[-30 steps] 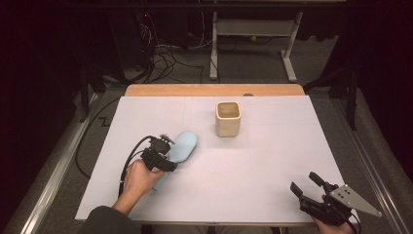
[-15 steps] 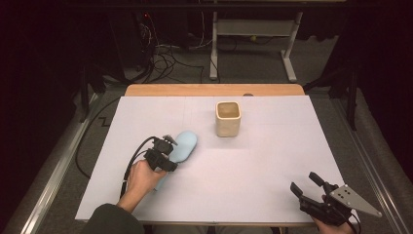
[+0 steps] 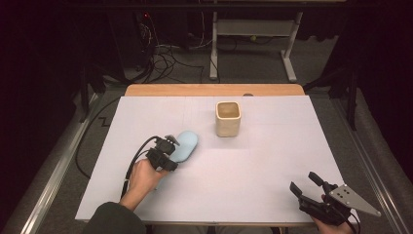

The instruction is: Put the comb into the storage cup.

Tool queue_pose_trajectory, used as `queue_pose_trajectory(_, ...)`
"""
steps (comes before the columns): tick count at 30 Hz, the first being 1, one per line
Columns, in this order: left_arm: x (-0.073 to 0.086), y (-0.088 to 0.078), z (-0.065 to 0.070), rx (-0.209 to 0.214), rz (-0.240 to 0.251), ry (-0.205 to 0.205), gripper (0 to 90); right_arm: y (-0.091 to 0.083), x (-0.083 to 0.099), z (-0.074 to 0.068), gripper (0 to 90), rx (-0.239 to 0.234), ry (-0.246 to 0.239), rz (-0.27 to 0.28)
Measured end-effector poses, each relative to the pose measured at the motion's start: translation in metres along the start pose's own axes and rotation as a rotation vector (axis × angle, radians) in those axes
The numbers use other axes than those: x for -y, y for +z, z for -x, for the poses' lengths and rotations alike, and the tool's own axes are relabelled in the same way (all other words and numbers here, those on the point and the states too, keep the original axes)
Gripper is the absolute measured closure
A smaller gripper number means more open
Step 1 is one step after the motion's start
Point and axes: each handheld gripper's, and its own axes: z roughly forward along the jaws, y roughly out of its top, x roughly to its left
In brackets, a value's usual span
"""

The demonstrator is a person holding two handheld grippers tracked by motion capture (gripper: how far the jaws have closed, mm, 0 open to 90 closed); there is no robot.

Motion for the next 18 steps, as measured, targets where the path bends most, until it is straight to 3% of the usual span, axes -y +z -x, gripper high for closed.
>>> queue_pose_trajectory(7, -0.0033, 0.0, -0.0005, -0.001, -0.019, 0.008, 68.5, 0.0002, -0.0001, -0.0005, 24.2, -0.001, -0.001, 0.0)
queue_pose_trajectory(18, -0.0013, -0.0005, 0.001, -0.01, 0.001, 0.028, 69.5, 0.0005, -0.0002, -0.0005, 24.2, 0.001, -0.002, -0.001)
